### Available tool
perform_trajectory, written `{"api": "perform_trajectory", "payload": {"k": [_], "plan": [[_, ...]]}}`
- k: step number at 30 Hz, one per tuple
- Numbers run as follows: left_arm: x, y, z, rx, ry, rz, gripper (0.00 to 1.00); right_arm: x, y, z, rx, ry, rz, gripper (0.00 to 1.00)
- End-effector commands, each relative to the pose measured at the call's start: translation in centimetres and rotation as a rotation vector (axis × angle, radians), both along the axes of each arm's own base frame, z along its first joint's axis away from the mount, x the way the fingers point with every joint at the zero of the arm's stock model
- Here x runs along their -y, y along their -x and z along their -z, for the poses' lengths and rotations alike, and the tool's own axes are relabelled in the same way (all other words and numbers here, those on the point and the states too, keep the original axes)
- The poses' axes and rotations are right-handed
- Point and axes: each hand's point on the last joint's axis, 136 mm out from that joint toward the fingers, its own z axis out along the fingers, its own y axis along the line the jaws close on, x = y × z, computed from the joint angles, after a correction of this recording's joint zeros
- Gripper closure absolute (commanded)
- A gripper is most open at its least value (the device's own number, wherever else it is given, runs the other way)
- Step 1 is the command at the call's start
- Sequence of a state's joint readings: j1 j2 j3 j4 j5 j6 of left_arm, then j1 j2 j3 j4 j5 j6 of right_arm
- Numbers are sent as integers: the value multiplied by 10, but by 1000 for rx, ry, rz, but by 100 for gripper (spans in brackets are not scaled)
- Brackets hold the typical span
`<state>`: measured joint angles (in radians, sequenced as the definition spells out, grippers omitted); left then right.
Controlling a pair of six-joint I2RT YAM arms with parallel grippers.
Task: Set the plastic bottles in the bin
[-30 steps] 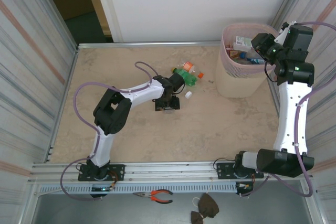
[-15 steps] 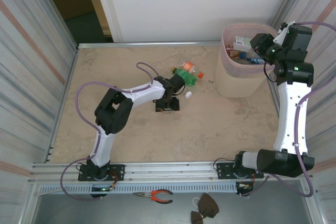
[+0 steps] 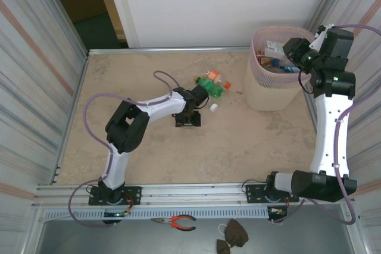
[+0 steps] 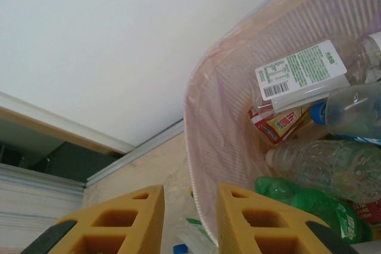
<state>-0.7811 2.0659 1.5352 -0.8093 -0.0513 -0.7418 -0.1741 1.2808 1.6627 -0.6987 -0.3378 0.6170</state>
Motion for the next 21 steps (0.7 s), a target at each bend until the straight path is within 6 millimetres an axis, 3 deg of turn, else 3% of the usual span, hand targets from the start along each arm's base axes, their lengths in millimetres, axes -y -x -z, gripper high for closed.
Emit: {"api": "perform_trajectory", "payload": {"k": [1,13,21], "plan": [[-1,-6,-46,135,34,55,44,-9,13,-17,63,17,-39,69],[35,-7,-190,602,423,320,51,-62,46,-58,360,35,-353,45],[51,24,-292,869,707,544,50,-122,95,-89,579,82,-661,38]]}}
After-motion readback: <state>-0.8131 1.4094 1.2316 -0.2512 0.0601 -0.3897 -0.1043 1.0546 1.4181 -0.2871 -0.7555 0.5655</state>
